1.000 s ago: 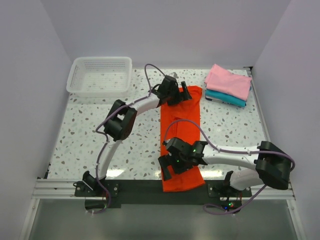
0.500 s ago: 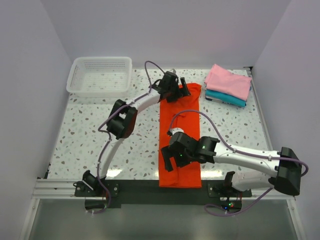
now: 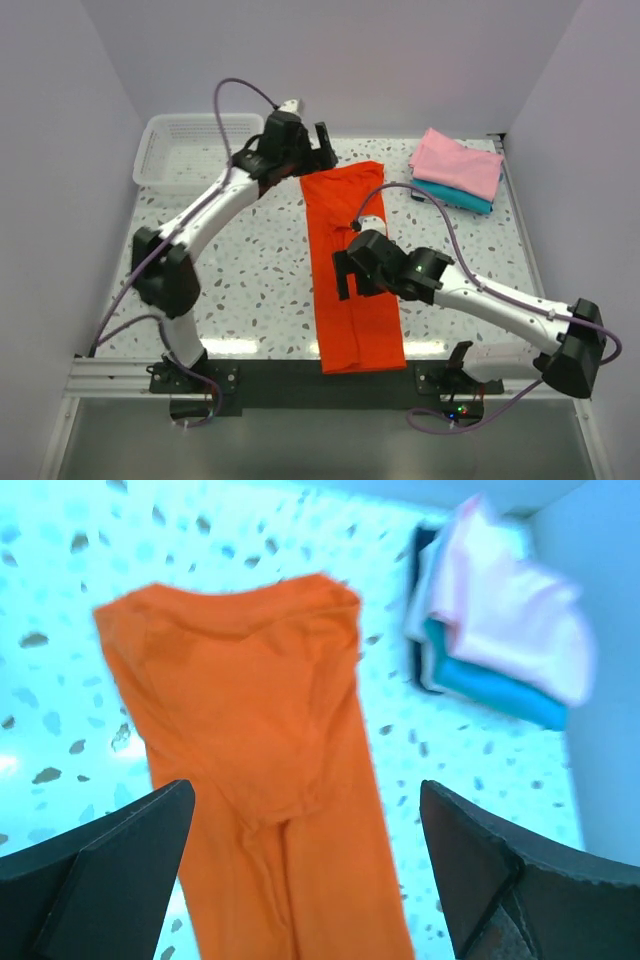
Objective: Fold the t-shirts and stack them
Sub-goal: Fold the tshirt
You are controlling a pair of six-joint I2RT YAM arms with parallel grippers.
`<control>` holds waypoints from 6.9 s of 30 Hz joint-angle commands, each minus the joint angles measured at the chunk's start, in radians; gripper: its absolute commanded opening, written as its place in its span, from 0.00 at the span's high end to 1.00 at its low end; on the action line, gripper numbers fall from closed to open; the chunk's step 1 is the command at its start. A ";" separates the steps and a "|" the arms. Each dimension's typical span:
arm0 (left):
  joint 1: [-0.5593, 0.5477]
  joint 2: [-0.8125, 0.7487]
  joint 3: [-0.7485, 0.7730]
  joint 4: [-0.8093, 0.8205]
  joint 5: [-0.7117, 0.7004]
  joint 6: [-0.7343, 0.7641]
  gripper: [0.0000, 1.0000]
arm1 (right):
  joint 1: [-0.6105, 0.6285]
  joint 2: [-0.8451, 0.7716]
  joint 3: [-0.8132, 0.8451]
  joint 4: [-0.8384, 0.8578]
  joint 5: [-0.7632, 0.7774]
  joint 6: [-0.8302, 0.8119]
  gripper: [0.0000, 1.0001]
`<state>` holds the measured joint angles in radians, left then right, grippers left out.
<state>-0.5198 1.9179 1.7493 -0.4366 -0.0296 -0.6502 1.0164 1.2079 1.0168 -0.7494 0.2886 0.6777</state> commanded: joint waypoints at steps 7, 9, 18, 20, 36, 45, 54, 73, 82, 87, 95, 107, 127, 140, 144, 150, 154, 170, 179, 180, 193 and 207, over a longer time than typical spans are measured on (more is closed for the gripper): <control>-0.020 -0.689 -0.787 0.185 -0.070 -0.060 0.00 | -0.200 0.346 0.169 0.174 -0.037 -0.161 0.01; -0.022 -0.786 -0.938 0.170 -0.043 -0.110 0.00 | -0.239 0.451 0.212 0.188 -0.083 -0.168 0.01; -0.028 -0.944 -1.139 0.102 0.010 -0.169 0.00 | -0.256 0.699 0.330 0.217 -0.080 -0.193 0.01; -0.028 -0.939 -1.137 0.096 0.005 -0.158 0.00 | -0.260 0.739 0.338 0.226 -0.071 -0.184 0.01; -0.028 -0.847 -1.007 -0.005 -0.026 -0.109 0.00 | -0.285 0.972 0.552 0.239 -0.037 -0.121 0.01; -0.036 -0.830 -1.053 -0.008 0.091 -0.130 0.00 | -0.299 0.912 0.612 0.194 -0.107 -0.139 0.01; -0.193 -0.889 -1.241 0.131 0.161 -0.276 0.00 | -0.300 0.391 0.249 0.280 -0.177 -0.092 0.01; -0.546 -0.666 -1.252 0.269 0.053 -0.440 0.35 | -0.306 -0.195 -0.162 0.111 0.087 0.065 0.01; -0.559 -0.603 -1.235 0.279 0.051 -0.436 0.68 | -0.306 -0.205 -0.201 0.058 0.079 0.088 0.01; -0.575 -0.551 -1.229 0.268 0.077 -0.440 1.00 | -0.306 -0.212 -0.227 -0.011 0.101 0.137 0.01; -0.579 -0.554 -1.223 0.184 0.079 -0.422 1.00 | -0.305 -0.245 -0.362 -0.024 -0.214 0.137 0.01; -0.579 -0.573 -1.202 0.130 0.077 -0.394 1.00 | -0.295 -0.157 -0.540 0.196 -0.424 0.180 0.15; -0.580 -0.589 -1.212 0.153 0.117 -0.396 1.00 | -0.246 -0.237 -0.643 0.188 -0.417 0.307 0.91; -0.589 -0.761 -1.298 0.093 0.115 -0.434 1.00 | -0.073 -0.406 -0.669 0.116 -0.370 0.476 1.00; -0.589 -0.755 -1.285 0.090 0.123 -0.419 1.00 | -0.073 -0.449 -0.643 0.070 -0.358 0.473 1.00; -0.589 -0.758 -1.245 0.035 0.105 -0.411 1.00 | -0.073 -0.498 -0.630 0.033 -0.318 0.480 1.00; -0.589 -0.761 -1.203 0.041 0.086 -0.381 1.00 | -0.073 -0.504 -0.581 -0.019 -0.276 0.447 1.00; -0.393 -0.668 -0.972 0.047 -0.092 -0.210 1.00 | -0.174 -0.317 -0.256 0.093 -0.032 0.155 1.00; -0.295 -0.545 -0.794 0.087 -0.121 -0.120 1.00 | -0.318 -0.147 -0.126 0.252 -0.052 0.042 1.00; -0.284 -0.516 -0.780 0.082 -0.121 -0.115 1.00 | -0.332 -0.134 -0.113 0.252 -0.052 0.037 1.00; -0.175 -0.372 -0.579 0.084 -0.098 -0.031 1.00 | -0.507 0.044 -0.009 0.331 -0.175 -0.038 1.00; -0.077 -0.226 -0.491 0.094 -0.036 0.015 1.00 | -0.611 0.251 0.071 0.377 -0.278 -0.067 0.99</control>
<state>-0.6209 1.6821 1.2160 -0.3817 -0.0898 -0.6682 0.4221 1.4300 1.0321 -0.4229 0.0353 0.6357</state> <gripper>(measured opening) 0.024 0.026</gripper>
